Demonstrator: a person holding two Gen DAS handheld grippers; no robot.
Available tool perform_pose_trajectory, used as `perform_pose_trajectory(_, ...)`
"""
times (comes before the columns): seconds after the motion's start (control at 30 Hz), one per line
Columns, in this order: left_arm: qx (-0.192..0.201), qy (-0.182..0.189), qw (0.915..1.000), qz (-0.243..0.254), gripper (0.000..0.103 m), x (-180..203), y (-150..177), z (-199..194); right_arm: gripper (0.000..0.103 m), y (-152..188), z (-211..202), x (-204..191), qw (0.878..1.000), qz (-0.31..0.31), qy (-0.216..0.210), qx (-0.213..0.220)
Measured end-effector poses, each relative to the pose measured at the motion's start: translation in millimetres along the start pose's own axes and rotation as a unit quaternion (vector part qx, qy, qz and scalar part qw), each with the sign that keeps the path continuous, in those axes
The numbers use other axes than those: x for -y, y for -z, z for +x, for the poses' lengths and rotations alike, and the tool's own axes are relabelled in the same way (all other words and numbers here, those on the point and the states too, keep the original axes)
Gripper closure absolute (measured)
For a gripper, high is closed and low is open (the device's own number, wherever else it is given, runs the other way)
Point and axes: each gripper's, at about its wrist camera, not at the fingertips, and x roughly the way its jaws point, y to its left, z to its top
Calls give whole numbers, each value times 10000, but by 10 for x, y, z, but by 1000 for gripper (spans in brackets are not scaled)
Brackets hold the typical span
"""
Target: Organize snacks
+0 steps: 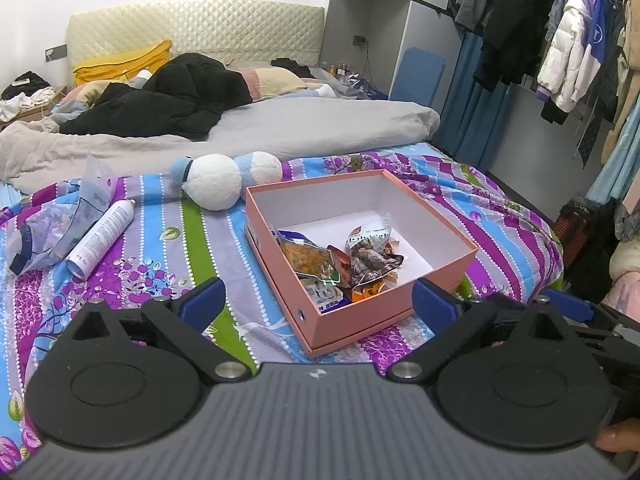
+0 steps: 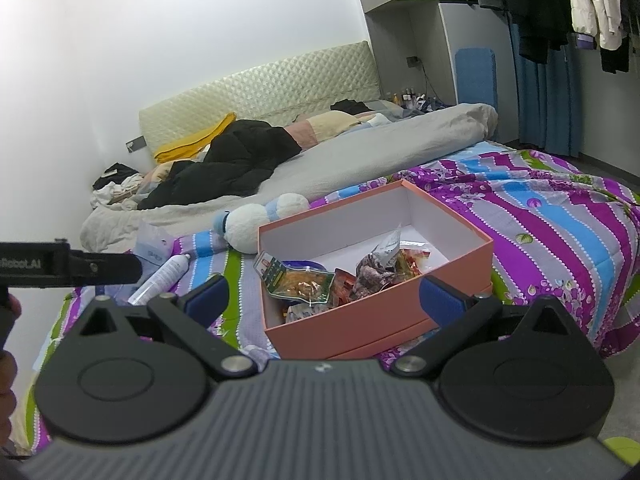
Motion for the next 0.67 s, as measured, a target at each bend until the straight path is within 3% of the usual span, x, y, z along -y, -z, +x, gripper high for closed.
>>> perform_pose_trajectory(0.67,2,17,10000,16,1,-39,-16,-2,0,6,-8,-18,10000,-8,30,29)
